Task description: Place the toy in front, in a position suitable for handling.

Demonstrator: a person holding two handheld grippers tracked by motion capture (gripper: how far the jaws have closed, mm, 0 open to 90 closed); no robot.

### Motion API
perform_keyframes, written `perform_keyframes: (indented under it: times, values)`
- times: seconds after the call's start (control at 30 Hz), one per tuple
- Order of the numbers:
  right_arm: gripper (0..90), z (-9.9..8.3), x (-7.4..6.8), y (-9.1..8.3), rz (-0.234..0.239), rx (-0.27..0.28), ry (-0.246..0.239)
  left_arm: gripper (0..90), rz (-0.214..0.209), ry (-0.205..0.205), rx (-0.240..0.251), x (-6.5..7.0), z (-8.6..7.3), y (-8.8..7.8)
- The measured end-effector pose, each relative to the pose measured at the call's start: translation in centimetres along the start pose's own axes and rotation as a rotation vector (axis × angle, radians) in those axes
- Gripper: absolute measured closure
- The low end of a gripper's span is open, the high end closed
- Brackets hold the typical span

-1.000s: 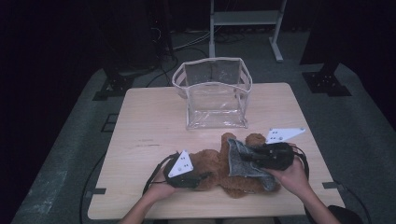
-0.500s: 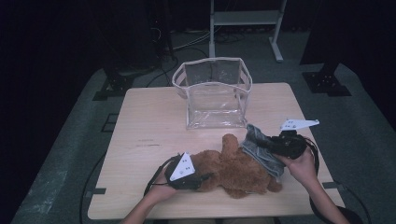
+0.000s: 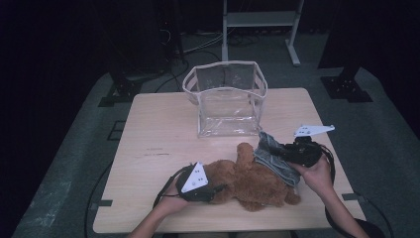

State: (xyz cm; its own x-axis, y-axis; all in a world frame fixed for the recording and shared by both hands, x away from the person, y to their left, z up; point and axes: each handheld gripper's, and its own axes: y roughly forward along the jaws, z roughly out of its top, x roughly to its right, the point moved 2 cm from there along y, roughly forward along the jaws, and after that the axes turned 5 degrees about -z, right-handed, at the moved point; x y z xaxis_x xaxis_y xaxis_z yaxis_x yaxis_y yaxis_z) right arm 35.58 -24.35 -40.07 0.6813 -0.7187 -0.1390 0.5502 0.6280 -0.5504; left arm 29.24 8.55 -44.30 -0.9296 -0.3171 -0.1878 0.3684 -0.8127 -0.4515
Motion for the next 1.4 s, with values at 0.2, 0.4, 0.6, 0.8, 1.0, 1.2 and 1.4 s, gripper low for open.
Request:
perform_keyframes:
  times: [0.2, 0.4, 0.6, 0.8, 1.0, 1.2, 1.4]
  values:
    - [75.8, 2.2, -3.6, -1.8, 0.133, 0.072, -0.08, 35.4, 0.001, -0.011, 0.002, 0.0, 0.1, 0.1]
    - [75.5, 3.1, -7.0, 0.3, 0.19, 0.023, -0.161, 35.3, 0.006, -0.001, -0.002, 0.1, 0.1, 0.1]
    - [76.0, 1.9, -5.5, 2.5, 0.103, -0.046, -0.15, 35.4, 0.005, 0.0, -0.004, 0.1, 0.1, 0.1]
    - [76.0, 1.7, -3.9, 1.5, 0.041, -0.051, -0.123, 35.3, 0.003, 0.0, -0.004, 0.0, 0.1, 0.1]
    - [75.9, 1.6, -5.5, -0.3, 0.117, 0.041, -0.11, 35.2, 0.005, -0.009, 0.0, 0.0, 0.2, 0.2]
    - [75.8, 0.8, -6.8, 0.2, 0.128, 0.005, -0.148, 35.2, 0.002, -0.012, 0.001, 0.0, 0.1, 0.2]
    - [76.0, 0.1, -4.1, 0.0, 0.05, -0.006, -0.087, 35.1, 0.002, -0.021, -0.002, -0.1, 0.2, 0.3]
